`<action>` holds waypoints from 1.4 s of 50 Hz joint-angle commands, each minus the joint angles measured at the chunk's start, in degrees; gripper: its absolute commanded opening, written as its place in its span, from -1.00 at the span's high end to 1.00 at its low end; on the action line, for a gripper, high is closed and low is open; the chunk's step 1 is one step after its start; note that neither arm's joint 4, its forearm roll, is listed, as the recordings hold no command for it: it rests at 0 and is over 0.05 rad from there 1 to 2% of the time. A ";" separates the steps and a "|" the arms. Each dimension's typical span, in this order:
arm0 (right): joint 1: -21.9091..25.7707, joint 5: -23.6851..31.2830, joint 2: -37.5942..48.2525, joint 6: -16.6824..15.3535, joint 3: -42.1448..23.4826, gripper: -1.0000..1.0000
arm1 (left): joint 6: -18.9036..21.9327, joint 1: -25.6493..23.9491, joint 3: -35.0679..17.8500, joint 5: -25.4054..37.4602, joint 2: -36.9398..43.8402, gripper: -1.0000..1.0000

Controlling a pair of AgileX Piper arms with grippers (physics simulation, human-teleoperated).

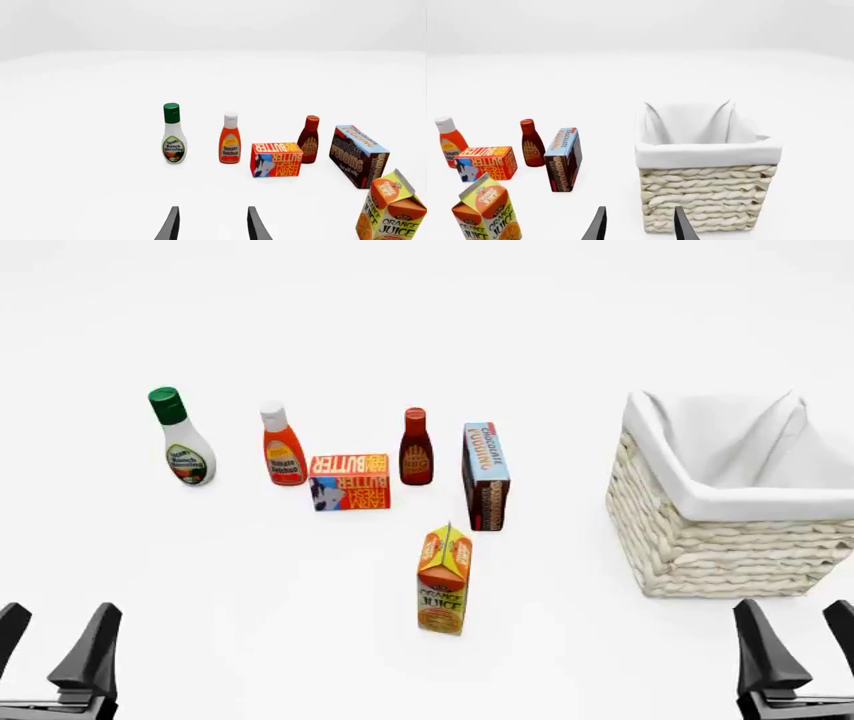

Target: Pick the orange juice and place it in the basket.

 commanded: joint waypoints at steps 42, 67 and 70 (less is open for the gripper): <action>14.11 -3.99 31.99 19.39 -19.70 -1.00 | 0.00 -0.04 0.22 -0.19 -0.01 -1.00; 21.76 9.06 49.98 32.78 -36.84 -1.00 | 0.00 -0.05 0.23 -0.26 0.05 -1.00; 22.61 11.34 50.51 33.59 -39.22 -1.00 | 0.00 -0.04 0.23 -0.26 0.06 -1.00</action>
